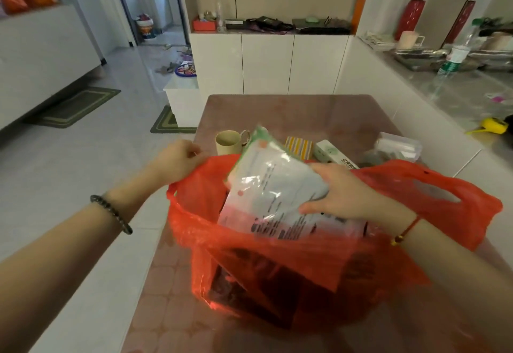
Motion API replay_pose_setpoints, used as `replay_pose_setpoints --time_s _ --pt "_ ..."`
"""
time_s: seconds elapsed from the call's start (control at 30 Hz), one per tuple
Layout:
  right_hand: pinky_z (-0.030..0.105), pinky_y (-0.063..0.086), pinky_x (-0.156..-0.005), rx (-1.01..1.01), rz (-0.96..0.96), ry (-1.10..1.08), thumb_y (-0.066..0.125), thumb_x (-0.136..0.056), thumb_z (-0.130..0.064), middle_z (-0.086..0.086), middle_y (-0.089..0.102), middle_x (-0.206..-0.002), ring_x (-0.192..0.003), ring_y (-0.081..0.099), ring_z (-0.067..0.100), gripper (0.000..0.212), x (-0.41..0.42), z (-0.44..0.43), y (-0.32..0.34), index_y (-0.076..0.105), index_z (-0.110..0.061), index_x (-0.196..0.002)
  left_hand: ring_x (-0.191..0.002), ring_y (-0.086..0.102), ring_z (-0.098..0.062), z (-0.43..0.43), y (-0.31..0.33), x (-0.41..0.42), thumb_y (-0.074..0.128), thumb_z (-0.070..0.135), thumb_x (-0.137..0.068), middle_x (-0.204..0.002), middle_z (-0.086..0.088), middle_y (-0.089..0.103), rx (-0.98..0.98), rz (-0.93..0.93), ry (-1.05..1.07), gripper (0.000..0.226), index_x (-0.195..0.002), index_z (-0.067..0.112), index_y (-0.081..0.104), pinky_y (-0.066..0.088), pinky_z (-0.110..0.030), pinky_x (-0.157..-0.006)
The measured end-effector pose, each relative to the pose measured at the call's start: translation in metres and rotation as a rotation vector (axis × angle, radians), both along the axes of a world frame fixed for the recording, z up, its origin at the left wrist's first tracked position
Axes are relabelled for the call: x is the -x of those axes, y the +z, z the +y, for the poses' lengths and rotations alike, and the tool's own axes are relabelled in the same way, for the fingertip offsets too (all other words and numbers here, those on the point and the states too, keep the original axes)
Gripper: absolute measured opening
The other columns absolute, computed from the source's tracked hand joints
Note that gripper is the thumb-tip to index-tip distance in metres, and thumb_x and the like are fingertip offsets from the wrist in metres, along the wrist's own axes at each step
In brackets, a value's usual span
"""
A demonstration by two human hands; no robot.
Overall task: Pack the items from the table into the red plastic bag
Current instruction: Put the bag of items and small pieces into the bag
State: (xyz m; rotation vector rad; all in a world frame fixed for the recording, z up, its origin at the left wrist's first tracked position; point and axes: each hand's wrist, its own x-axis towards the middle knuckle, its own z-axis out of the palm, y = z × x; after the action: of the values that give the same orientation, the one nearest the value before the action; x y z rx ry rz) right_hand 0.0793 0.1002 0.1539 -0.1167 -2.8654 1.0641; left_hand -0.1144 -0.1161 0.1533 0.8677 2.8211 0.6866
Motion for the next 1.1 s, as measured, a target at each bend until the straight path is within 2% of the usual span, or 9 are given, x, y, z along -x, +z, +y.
replay_pose_setpoints --time_s 0.1,0.2,0.3,0.47,0.6,0.77,0.87,1.0,1.1 --pt "0.036 0.049 -0.078 -0.247 -0.083 0.053 0.08 -0.062 -0.034 -0.006 0.064 -0.1 -0.094 0.06 0.018 0.055 0.015 -0.016 -0.005 0.052 -0.021 -0.108 -0.063 0.059 -0.018 0.006 0.008 0.0 0.049 0.025 -0.093 -0.072 -0.011 0.063 -0.376 -0.163 0.063 0.026 -0.078 0.009 0.062 0.048 -0.032 -0.069" --pt "0.037 0.048 -0.078 -0.521 -0.192 0.131 0.074 -0.065 -0.048 0.003 0.06 -0.117 -0.107 0.057 0.026 0.073 0.029 -0.033 -0.017 0.039 -0.018 -0.122 -0.045 0.051 -0.004 0.013 0.02 -0.002 0.048 0.024 -0.094 -0.06 -0.002 0.056 -0.659 -0.354 0.021 0.025 -0.072 0.018 0.059 0.047 -0.021 -0.053" --pt "0.039 0.043 -0.095 -0.613 -0.208 0.219 0.07 -0.067 -0.055 0.008 0.048 -0.136 -0.123 0.047 0.028 0.092 0.037 -0.047 -0.033 0.027 -0.013 -0.138 -0.04 0.052 -0.001 0.016 0.029 -0.003 0.047 0.023 -0.094 -0.046 0.009 0.058 -0.759 -0.451 -0.015 0.025 -0.074 0.02 0.061 0.046 -0.014 -0.043" --pt "0.037 0.043 -0.095 -0.386 -0.08 0.104 0.048 -0.085 -0.055 0.006 0.054 -0.124 -0.114 0.051 0.022 0.058 0.038 -0.026 -0.011 0.046 -0.019 -0.131 -0.049 0.058 -0.007 0.005 0.033 0.002 0.05 0.035 -0.09 -0.055 0.005 0.061 -0.434 -0.595 -0.088 0.025 -0.085 0.015 0.065 0.051 -0.018 -0.052" --pt "0.032 0.046 -0.092 -0.176 0.005 -0.097 0.057 -0.088 -0.033 0.006 0.064 -0.117 -0.103 0.06 0.018 0.036 0.044 0.024 0.011 0.06 -0.015 -0.118 -0.073 0.057 -0.019 0.009 0.037 0.016 0.048 0.039 -0.09 -0.08 -0.006 0.06 -0.281 -0.481 -0.013 0.034 -0.102 0.01 0.062 0.047 -0.028 -0.073" --pt "0.03 0.042 -0.093 -0.047 -0.123 -0.278 0.063 -0.085 -0.026 0.011 0.059 -0.126 -0.11 0.057 0.021 0.043 0.075 0.093 0.018 0.053 -0.011 -0.124 -0.069 0.053 -0.016 0.045 0.042 0.035 0.045 0.033 -0.093 -0.085 -0.001 0.055 -0.287 -0.461 -0.019 0.02 -0.1 0.02 0.058 0.045 -0.027 -0.068" --pt "0.036 0.049 -0.087 0.004 -0.284 -0.323 0.063 -0.085 -0.027 0.014 0.051 -0.131 -0.109 0.056 0.026 0.052 0.098 0.125 0.007 0.045 -0.01 -0.13 -0.072 0.056 -0.015 0.079 0.034 0.05 0.047 0.031 -0.093 -0.091 -0.001 0.058 -0.24 -0.472 -0.054 0.025 -0.111 0.015 0.055 0.049 -0.029 -0.07" --pt "0.036 0.051 -0.082 0.093 -0.485 -0.344 0.061 -0.087 -0.029 0.013 0.042 -0.138 -0.099 0.054 0.023 0.063 0.133 0.158 -0.022 0.031 -0.01 -0.139 -0.073 0.056 -0.013 0.129 0.011 0.072 0.05 0.029 -0.092 -0.107 -0.006 0.057 -0.137 -0.488 -0.059 0.036 -0.124 0.012 0.05 0.049 -0.022 -0.058" --pt "0.041 0.052 -0.087 0.175 -0.589 -0.394 0.059 -0.088 -0.029 0.016 0.042 -0.138 -0.109 0.054 0.03 0.066 0.165 0.177 -0.049 0.027 -0.006 -0.141 -0.083 0.056 -0.014 0.158 -0.011 0.091 0.05 0.034 -0.092 -0.11 -0.004 0.057 -0.024 -0.52 -0.103 0.039 -0.126 0.014 0.05 0.048 -0.027 -0.069"
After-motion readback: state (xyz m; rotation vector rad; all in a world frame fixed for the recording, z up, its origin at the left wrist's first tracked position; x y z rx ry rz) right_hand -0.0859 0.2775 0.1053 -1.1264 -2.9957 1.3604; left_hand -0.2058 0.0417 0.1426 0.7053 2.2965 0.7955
